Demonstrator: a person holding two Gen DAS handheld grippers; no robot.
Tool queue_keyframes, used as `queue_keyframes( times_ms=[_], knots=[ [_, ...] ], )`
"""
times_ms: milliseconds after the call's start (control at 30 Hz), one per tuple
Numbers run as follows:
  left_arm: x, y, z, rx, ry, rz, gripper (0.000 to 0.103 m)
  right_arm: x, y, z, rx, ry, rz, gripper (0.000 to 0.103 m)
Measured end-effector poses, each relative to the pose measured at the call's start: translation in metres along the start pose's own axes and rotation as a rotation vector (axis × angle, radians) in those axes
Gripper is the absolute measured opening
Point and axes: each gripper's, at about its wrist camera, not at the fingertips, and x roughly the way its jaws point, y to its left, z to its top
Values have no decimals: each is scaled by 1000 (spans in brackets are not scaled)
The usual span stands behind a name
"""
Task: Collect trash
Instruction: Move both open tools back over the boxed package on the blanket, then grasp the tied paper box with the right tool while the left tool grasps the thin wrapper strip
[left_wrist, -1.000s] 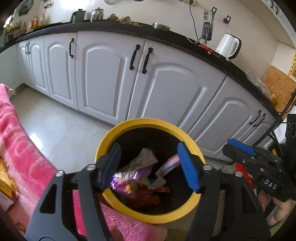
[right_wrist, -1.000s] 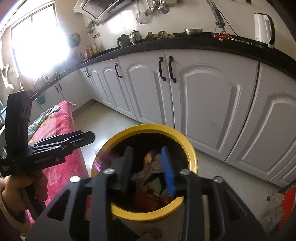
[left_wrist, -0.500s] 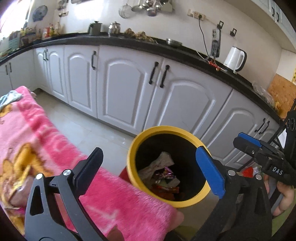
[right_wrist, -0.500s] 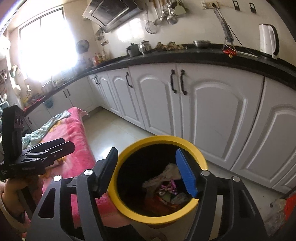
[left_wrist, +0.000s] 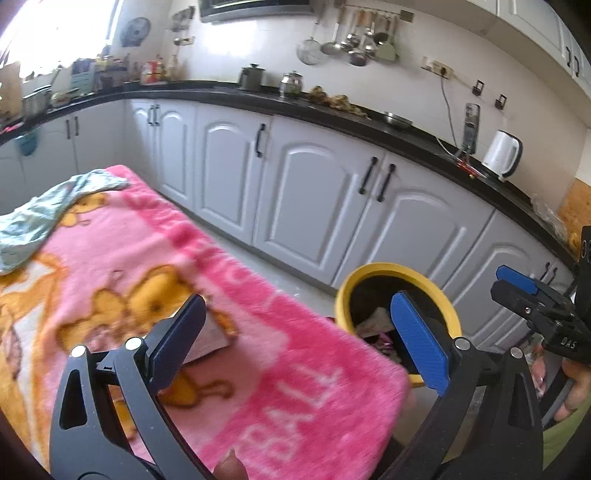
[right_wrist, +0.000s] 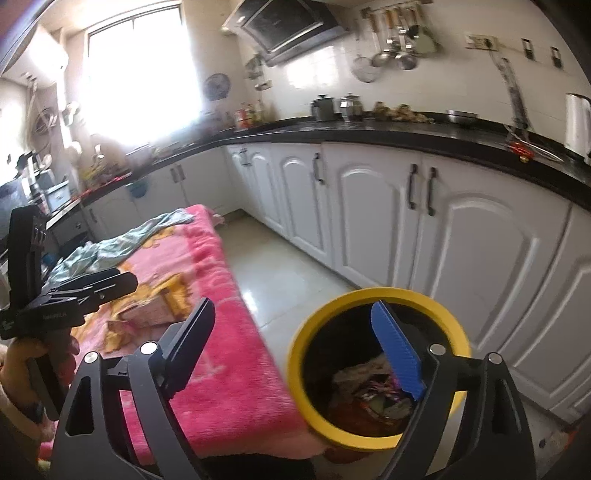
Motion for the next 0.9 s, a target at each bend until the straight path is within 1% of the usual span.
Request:
queue_keyframes(
  times_ms=[167,267,500,667,800,833,900],
  knots=[
    [-21,33,-11,-48,-4,44,92,8,31,-1,-51,22,39,86],
    [-29,48,-17,-57,-2,73,92,15,46,-2,-71,37,59,86],
    [-39,85,-48,-83,58,133,92,39,68,0,-74,82,107,86],
    [-34,99,-65,-117,107,142,92,64,77,5,-65,120,141,86],
    [-22,99,-71,-131,131,120,92,92,87,8,-103,158,152,86],
    [-17,98,-72,-131,139,122,92,98,90,7,-113,170,155,86],
    [-6,99,-72,-145,164,149,92,115,96,8,-133,203,185,86]
  ],
)
